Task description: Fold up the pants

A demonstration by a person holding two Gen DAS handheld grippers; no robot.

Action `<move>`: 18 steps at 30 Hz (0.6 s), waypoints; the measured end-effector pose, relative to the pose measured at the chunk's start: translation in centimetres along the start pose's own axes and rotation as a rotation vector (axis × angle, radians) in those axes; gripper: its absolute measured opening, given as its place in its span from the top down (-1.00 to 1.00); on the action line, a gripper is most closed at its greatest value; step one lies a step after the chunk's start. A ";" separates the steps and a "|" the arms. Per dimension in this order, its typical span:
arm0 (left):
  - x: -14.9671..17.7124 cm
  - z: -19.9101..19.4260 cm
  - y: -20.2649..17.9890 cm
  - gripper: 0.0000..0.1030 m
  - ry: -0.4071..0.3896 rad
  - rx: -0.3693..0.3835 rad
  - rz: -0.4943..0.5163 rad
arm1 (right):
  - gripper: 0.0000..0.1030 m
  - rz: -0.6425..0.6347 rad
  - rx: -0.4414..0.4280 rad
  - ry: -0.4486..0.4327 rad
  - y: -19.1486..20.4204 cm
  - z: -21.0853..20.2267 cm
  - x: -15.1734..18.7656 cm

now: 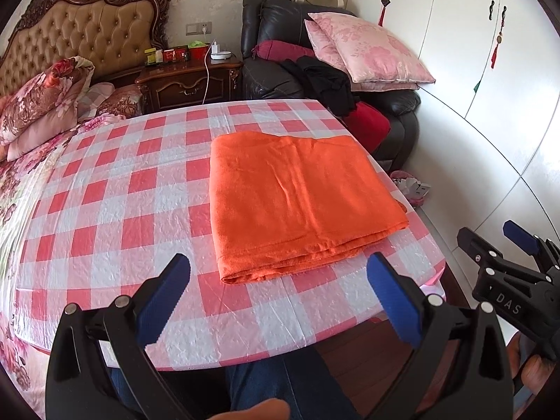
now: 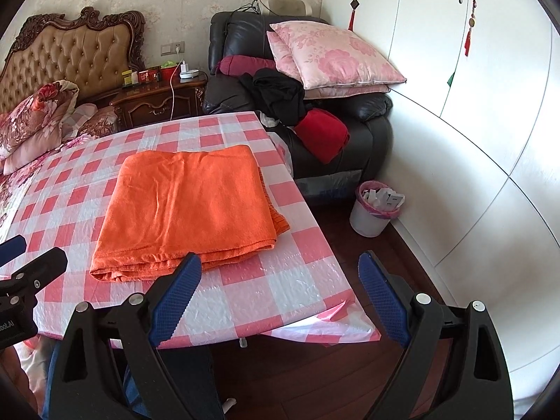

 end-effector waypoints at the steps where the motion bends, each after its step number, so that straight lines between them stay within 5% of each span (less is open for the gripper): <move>1: 0.0 0.0 0.0 -0.96 -0.001 0.000 0.001 | -0.70 0.000 -0.001 0.000 0.0 0.0 0.0; 18: -0.3 0.0 -0.1 -0.96 -0.004 -0.003 0.003 | -0.70 -0.001 -0.002 0.002 -0.1 0.1 0.3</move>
Point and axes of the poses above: each gripper's, at about its wrist camera, not at the fingertips, and z roughly the way its jaws point, y to its left, x to its underside, the point moved 3 cm from there along z, roughly the way its jaws point, and after that the axes turned 12 degrees about -x, right-handed, at the moved point
